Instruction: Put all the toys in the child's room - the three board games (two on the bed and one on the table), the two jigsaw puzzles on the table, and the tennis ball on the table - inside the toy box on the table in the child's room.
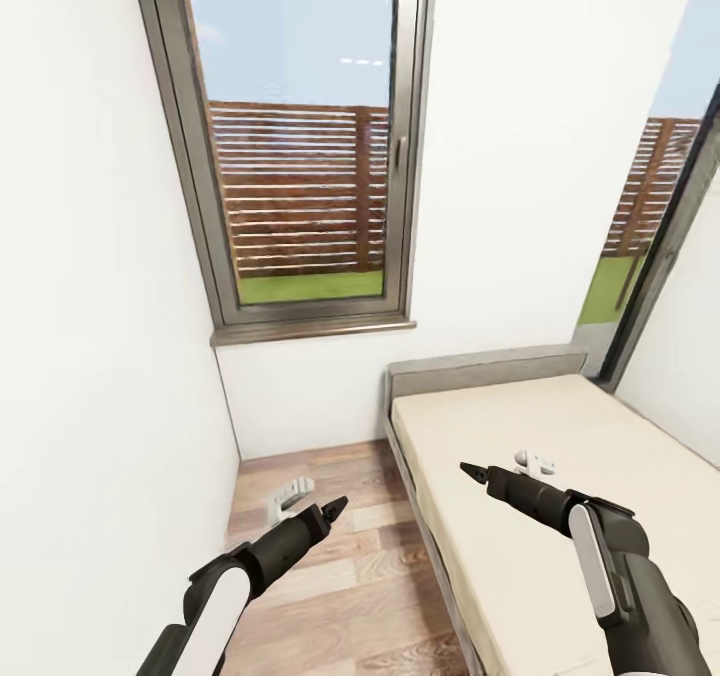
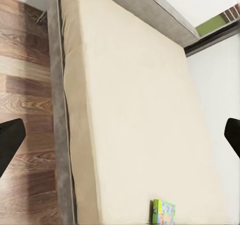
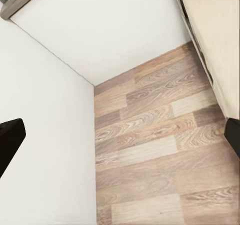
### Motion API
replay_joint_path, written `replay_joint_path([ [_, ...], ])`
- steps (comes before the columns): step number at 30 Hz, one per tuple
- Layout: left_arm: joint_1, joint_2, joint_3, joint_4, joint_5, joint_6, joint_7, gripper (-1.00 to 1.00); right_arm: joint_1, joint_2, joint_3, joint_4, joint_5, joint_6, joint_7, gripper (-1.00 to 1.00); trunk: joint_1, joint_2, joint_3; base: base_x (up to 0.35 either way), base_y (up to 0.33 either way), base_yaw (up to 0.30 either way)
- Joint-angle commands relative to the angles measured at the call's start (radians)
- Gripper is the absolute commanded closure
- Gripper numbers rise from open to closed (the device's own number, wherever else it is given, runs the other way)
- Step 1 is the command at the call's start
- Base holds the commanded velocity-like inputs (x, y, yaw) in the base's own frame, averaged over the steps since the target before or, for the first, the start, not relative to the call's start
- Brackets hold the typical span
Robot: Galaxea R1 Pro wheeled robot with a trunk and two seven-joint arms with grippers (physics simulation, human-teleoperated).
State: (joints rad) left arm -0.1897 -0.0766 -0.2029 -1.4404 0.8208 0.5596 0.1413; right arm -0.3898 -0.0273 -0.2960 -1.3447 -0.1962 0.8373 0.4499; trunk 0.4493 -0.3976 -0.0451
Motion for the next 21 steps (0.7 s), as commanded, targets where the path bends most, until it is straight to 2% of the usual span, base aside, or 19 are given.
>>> replay_joint_path([
  [1,-0.001,0.000,0.000,-0.002,0.011,0.003,0.009,-1.00,-0.001,0.000,-0.001,0.000,-0.002,0.006,0.003,-1.00,0.001,-0.002,-0.002,0.000,0.000,-0.279],
  [12,-0.001,-0.001,0.000,0.003,0.011,0.003,0.009,-1.00,-0.002,-0.004,-0.005,-0.001,-0.002,0.007,0.003,-1.00,0.001,-0.002,-0.002,0.000,0.000,-0.280],
  [21,-0.002,-0.001,0.000,0.006,0.011,0.003,0.010,-1.00,-0.002,-0.025,-0.007,-0.001,-0.005,0.008,0.003,-1.00,0.001,-0.002,-0.002,0.000,0.000,-0.281],
])
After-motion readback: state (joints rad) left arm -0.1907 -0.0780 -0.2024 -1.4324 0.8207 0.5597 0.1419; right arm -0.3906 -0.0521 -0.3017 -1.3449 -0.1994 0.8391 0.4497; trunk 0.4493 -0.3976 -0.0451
